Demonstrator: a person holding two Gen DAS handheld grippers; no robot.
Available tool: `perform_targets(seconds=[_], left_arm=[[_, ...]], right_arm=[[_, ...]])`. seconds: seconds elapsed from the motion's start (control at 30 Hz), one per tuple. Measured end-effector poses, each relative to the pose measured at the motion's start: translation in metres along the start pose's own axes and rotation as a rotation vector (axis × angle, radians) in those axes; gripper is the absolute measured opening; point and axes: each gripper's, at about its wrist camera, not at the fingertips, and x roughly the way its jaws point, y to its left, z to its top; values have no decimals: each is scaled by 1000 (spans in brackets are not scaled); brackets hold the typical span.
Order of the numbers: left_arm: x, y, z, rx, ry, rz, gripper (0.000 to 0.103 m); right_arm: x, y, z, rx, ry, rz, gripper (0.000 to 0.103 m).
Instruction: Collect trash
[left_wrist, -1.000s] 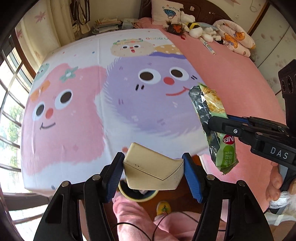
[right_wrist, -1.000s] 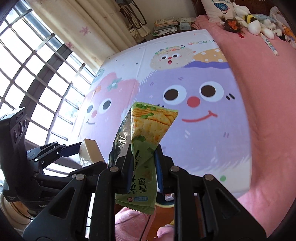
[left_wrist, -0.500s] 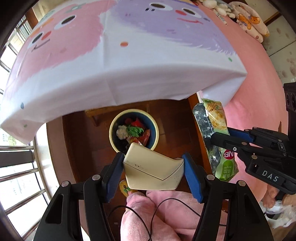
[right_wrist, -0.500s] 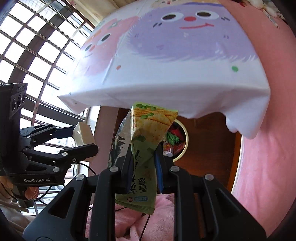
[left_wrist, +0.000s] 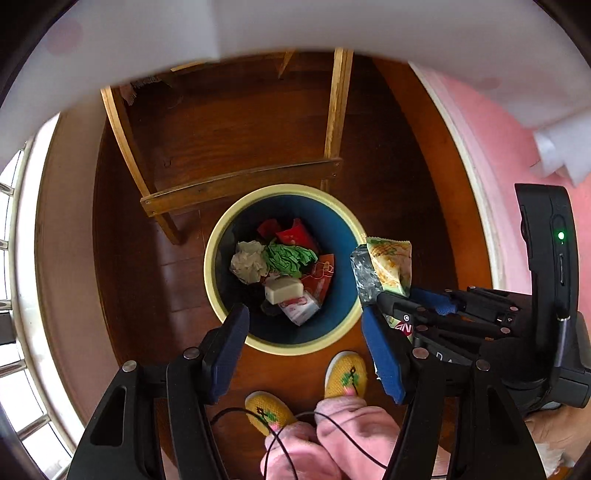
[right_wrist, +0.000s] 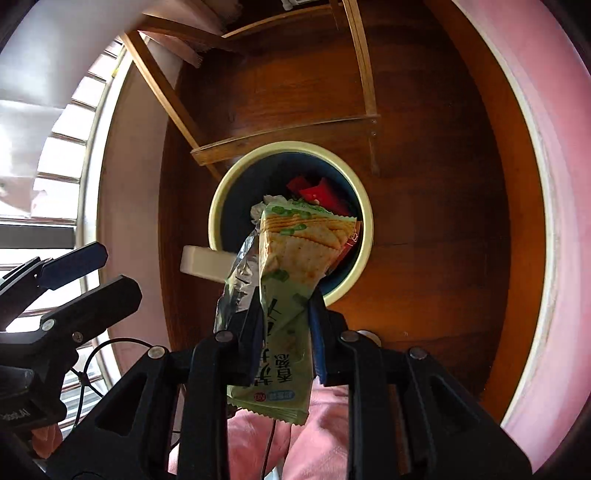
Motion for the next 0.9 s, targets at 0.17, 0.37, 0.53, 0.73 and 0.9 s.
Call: perform_targets(seconds=[0.17, 0.37, 0.53, 0.73, 0.9], left_arm=[[30, 16, 3, 15, -30, 24, 93], [19, 30, 6, -7, -45, 28, 94], [-10, 38, 3, 2, -67, 33, 94], [-64, 43, -2, -32, -74, 21, 94], [-109, 40, -5, -41, -76, 5, 94]], right_arm=[[58, -15, 0, 23, -9, -6, 47], [73, -18, 11, 43, -23, -10, 58], [53, -5, 15, 30, -26, -8, 58], [6, 19, 12, 31, -39, -9, 58], [-34, 40, 6, 33, -29, -23, 58]])
